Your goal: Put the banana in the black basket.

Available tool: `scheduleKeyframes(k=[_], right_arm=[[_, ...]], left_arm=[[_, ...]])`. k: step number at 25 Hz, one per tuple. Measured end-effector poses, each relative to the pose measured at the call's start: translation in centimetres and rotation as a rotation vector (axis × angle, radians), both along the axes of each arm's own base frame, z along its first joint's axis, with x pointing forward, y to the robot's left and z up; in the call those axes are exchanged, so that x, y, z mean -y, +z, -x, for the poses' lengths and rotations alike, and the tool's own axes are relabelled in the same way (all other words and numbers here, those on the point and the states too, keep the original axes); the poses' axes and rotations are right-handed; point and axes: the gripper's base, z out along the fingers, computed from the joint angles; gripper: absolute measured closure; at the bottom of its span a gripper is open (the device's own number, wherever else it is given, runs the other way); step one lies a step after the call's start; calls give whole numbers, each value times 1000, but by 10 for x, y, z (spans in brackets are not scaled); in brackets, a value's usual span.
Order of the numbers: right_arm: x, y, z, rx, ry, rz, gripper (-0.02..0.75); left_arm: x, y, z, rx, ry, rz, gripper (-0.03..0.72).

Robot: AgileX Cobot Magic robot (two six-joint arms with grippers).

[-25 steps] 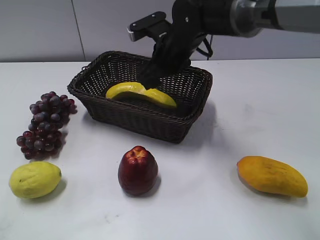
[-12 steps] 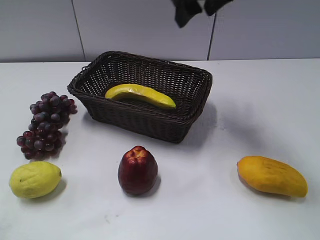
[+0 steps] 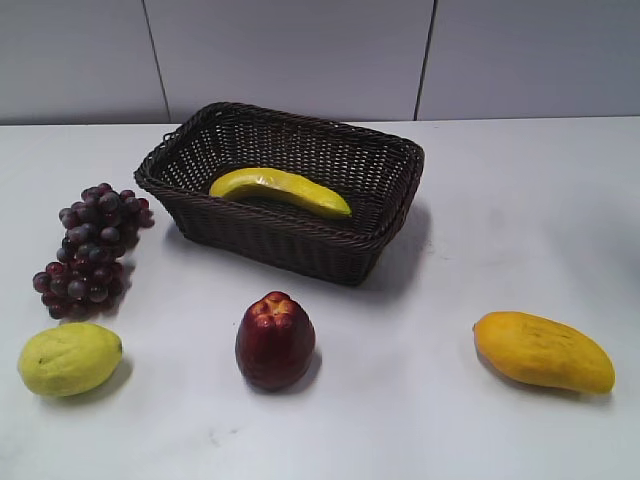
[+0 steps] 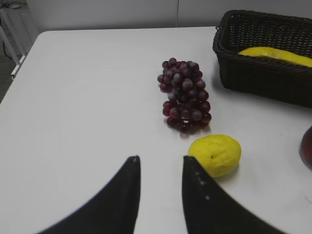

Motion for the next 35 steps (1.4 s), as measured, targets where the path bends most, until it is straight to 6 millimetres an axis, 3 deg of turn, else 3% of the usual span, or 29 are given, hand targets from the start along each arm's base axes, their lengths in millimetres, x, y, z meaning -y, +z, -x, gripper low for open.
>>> scheduleKeyframes(k=[7,12,27,30,35], right_arm=[[11,-15,51,-97,-22,0,146],[22,-25,113,-127,-26,4,146],[57,-38,297,280,-36,-85,146],[62,-47,324,357,-37,-92,146],[72,-78,355,381,-53,-47,146]], left_arm=[[0,0,0,0,0,0,468],[0,0,0,0,0,0,468],[0,0,0,0,0,0,468],[0,0,0,0,0,0,468],[0,0,0,0,0,0,468]])
